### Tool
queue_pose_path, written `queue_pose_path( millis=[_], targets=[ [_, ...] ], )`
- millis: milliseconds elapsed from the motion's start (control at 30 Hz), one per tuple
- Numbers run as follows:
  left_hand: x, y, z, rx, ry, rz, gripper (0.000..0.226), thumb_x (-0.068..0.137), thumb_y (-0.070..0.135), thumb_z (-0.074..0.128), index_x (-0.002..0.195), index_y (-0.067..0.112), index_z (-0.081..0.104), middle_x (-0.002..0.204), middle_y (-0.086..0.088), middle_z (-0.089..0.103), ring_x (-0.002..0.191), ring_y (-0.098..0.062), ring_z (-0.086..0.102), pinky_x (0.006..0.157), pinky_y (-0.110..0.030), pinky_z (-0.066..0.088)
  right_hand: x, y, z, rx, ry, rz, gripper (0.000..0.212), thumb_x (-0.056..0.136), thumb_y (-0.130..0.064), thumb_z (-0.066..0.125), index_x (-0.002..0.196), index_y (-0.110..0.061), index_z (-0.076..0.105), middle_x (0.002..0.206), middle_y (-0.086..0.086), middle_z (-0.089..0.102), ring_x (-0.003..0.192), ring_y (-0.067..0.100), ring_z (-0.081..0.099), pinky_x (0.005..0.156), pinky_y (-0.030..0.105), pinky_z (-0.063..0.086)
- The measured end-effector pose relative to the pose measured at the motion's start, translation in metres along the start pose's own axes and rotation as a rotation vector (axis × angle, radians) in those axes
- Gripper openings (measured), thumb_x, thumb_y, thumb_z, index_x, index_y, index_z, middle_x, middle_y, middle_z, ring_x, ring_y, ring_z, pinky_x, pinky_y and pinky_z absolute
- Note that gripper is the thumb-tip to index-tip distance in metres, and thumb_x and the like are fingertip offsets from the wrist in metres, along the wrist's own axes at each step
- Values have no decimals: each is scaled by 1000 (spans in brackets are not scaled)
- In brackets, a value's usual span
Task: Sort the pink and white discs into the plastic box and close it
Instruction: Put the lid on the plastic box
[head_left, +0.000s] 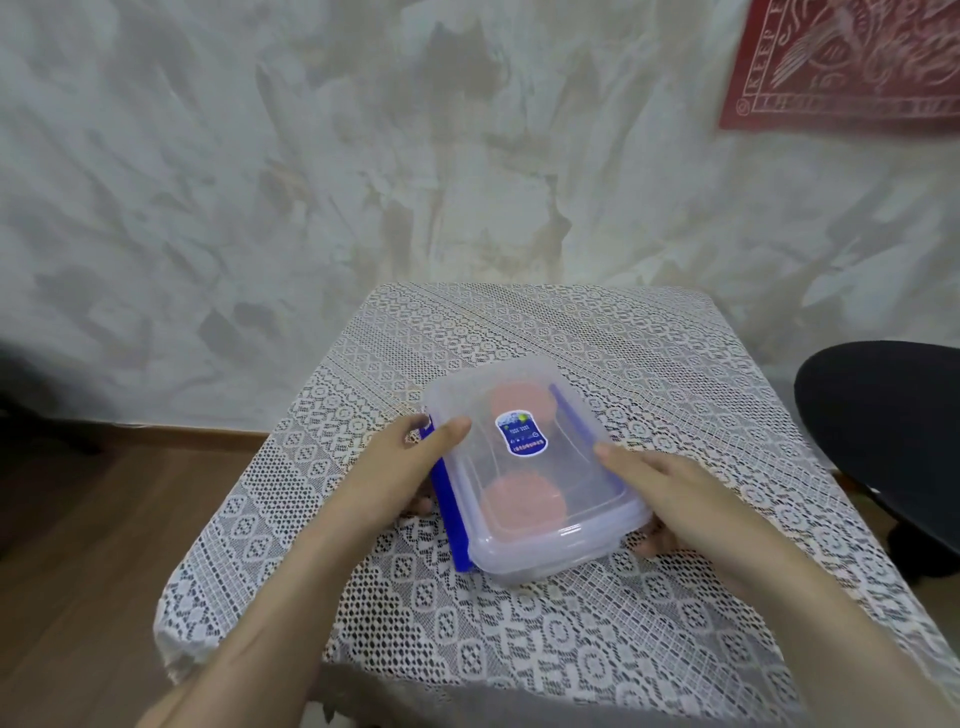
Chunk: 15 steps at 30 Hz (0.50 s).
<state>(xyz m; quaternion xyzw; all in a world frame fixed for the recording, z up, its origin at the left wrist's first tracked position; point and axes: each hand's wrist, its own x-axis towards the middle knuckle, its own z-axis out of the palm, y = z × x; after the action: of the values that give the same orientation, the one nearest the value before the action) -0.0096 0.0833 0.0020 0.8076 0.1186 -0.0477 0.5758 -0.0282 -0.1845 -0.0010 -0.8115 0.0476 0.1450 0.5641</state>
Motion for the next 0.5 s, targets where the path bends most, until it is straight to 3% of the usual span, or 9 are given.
queue_pose_path(
  millis=[67, 133, 200, 267, 367, 500],
  targets=[
    [0, 5, 3, -35, 74, 53, 74, 85, 55, 70, 145, 19, 45, 100, 0, 69, 77, -13, 71, 63, -32, 58, -2, -1, 2, -57, 137, -49, 51, 80, -69, 67, 100, -22, 64, 90, 2, 73, 59, 14, 62, 63, 36, 54],
    [0, 11, 7, -43, 117, 114, 67, 87, 48, 71, 142, 16, 50, 101, -1, 69, 86, -13, 71, 66, -29, 57, -5, -1, 7, -66, 224, -132, 42, 77, -66, 72, 98, -32, 59, 88, 3, 72, 64, 17, 68, 68, 47, 57],
    [1, 14, 10, -101, 69, 134, 41, 91, 39, 70, 124, 16, 67, 101, -1, 75, 85, -14, 74, 68, -27, 59, -7, -1, 14, -109, 271, -213, 34, 82, -59, 71, 107, -40, 60, 84, -2, 69, 73, 18, 70, 75, 50, 58],
    [-1, 15, 13, -150, -1, 131, 20, 92, 31, 69, 110, 22, 73, 101, 0, 78, 85, -14, 75, 74, -32, 60, -10, -3, 20, -127, 261, -258, 41, 85, -57, 66, 123, -46, 60, 92, -8, 68, 82, 14, 69, 79, 48, 58],
    [-2, 13, 18, -196, -96, 154, 26, 93, 24, 68, 119, 28, 66, 106, 3, 77, 92, -16, 75, 81, -39, 61, -10, -5, 27, -43, 156, -287, 51, 85, -61, 62, 135, -54, 51, 118, -19, 65, 102, 4, 68, 89, 40, 58],
    [-3, 11, 24, -252, -113, 155, 40, 100, 24, 59, 138, 31, 50, 123, 5, 70, 105, -14, 71, 89, -39, 60, -10, -7, 40, 64, 172, -308, 49, 100, -42, 58, 144, -52, 41, 123, -33, 60, 108, -9, 61, 99, 30, 52]
  ],
)
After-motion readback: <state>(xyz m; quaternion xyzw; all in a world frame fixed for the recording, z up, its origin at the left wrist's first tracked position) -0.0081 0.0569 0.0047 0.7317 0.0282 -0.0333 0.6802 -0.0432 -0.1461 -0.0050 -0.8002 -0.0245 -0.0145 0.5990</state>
